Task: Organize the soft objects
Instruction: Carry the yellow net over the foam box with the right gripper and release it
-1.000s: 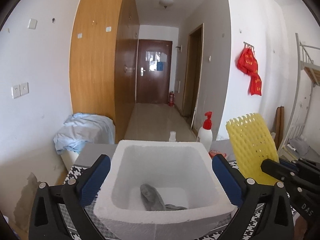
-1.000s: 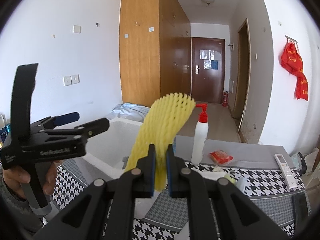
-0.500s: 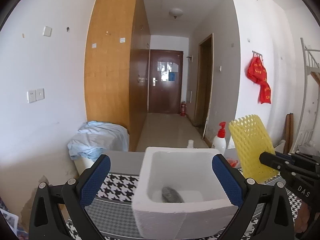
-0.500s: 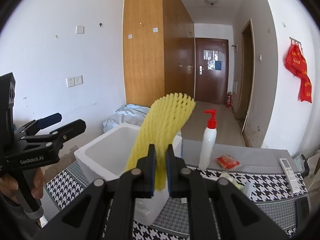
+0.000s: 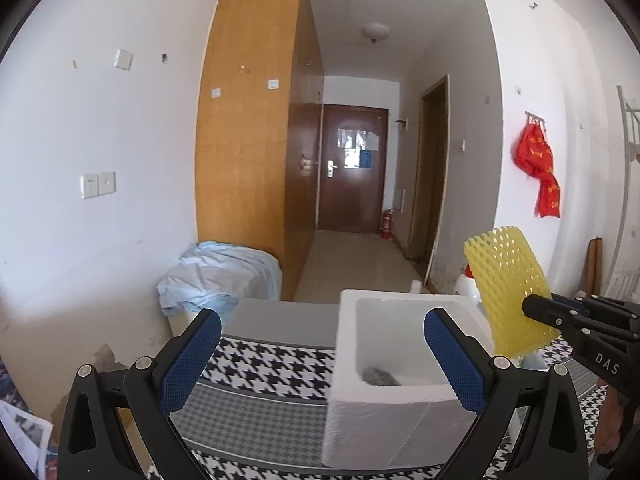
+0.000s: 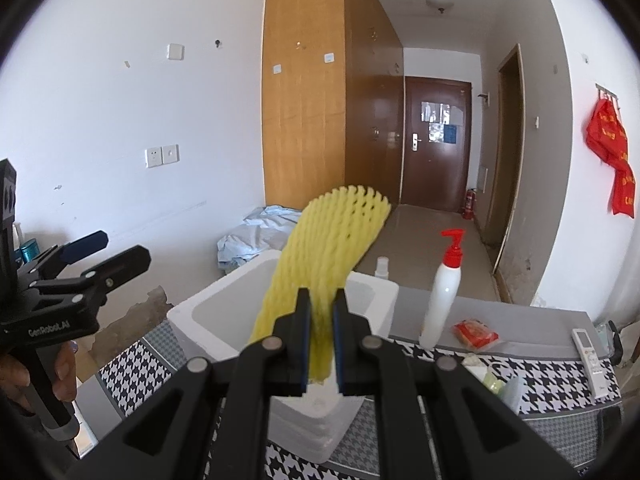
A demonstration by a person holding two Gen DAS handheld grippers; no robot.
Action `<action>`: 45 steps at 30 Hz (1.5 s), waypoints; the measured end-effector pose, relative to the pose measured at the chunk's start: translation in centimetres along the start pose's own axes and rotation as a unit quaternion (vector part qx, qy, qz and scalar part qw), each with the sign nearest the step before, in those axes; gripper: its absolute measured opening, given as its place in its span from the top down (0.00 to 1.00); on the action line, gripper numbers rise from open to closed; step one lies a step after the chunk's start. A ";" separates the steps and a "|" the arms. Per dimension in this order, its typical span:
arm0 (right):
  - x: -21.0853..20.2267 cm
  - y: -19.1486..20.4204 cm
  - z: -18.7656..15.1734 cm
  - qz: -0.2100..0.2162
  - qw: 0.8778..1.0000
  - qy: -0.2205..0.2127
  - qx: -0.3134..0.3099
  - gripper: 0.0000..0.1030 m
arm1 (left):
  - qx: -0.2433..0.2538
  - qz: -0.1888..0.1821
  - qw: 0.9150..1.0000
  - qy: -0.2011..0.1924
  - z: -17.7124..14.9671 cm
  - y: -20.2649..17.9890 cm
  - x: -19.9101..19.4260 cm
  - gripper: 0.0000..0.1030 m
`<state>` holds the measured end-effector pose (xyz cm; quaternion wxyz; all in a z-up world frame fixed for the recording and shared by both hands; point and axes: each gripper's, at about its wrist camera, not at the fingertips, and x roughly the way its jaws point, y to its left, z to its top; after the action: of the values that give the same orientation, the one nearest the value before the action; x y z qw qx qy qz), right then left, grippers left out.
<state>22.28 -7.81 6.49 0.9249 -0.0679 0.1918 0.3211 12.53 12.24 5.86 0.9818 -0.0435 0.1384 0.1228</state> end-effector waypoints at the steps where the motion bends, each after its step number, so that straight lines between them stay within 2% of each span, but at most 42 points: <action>1: 0.2 0.1 0.0 0.000 1.000 0.001 -0.001 0.88 | 0.000 0.002 1.000 -0.002 -0.1 0.2 -0.1 0.01; 22: 3.4 1.8 0.1 0.013 0.999 0.029 -0.012 0.88 | -0.009 0.015 1.000 0.008 -1.8 1.7 -0.5 0.01; 38: 5.9 2.1 0.3 0.004 0.998 0.056 -0.013 0.87 | -0.019 0.018 1.000 0.010 -2.5 2.5 -0.8 0.01; 40: 6.2 2.1 0.3 0.005 0.998 0.058 -0.014 0.82 | -0.020 0.018 1.000 0.011 -2.5 2.6 -0.7 0.01; 43: 6.4 2.1 0.3 0.005 0.998 0.058 -0.013 0.51 | -0.022 0.017 0.999 0.015 -2.7 2.6 -0.5 0.01; 44: 6.4 2.1 0.2 0.007 0.998 0.057 -0.014 0.36 | -0.022 0.017 0.999 0.016 -2.6 2.7 -0.4 0.01; 45: 6.3 2.2 0.2 0.007 0.998 0.054 -0.015 0.30 | -0.023 0.017 0.999 0.017 -2.7 2.6 -0.3 0.01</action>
<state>25.57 -2.47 4.11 0.9096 -0.0977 0.2375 0.3266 10.87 14.40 3.27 0.9759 -0.0655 0.1526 0.1417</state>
